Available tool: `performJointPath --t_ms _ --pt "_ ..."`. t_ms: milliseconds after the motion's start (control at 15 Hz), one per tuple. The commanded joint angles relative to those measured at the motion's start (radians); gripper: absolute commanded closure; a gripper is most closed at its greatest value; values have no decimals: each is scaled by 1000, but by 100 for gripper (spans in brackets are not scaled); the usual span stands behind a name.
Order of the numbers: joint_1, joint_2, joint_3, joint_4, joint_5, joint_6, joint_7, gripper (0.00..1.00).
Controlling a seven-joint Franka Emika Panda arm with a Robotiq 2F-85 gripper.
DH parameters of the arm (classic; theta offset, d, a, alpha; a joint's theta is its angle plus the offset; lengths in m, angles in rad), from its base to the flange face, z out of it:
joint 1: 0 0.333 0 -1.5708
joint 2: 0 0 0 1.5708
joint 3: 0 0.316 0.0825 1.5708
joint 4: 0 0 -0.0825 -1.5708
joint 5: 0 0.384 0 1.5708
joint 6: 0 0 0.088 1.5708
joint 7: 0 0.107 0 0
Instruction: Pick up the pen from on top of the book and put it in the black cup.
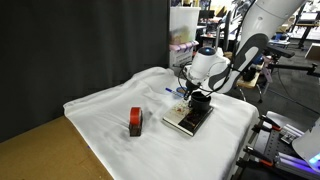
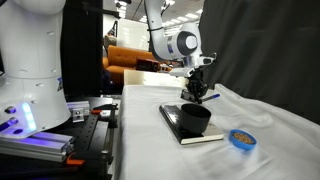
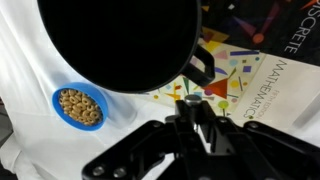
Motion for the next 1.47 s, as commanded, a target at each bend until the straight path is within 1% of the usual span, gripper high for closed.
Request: performJointPath --t_ms 0,200,267,667,1000,1200,1267,1400 --pt "5 17 -10 16 -6 4 4 96" --pt "-1 53 -22 51 -10 18 1 96" --pt "-22 65 -13 70 -24 18 7 96" --pt "-42 125 -33 162 -21 23 -5 96" --pt "-34 134 -63 187 -26 23 -3 96" --pt "-24 120 -74 176 -26 22 1 96" --pt "-40 126 -55 182 -9 8 1 83" --pt "-38 126 -56 182 -8 9 1 83"
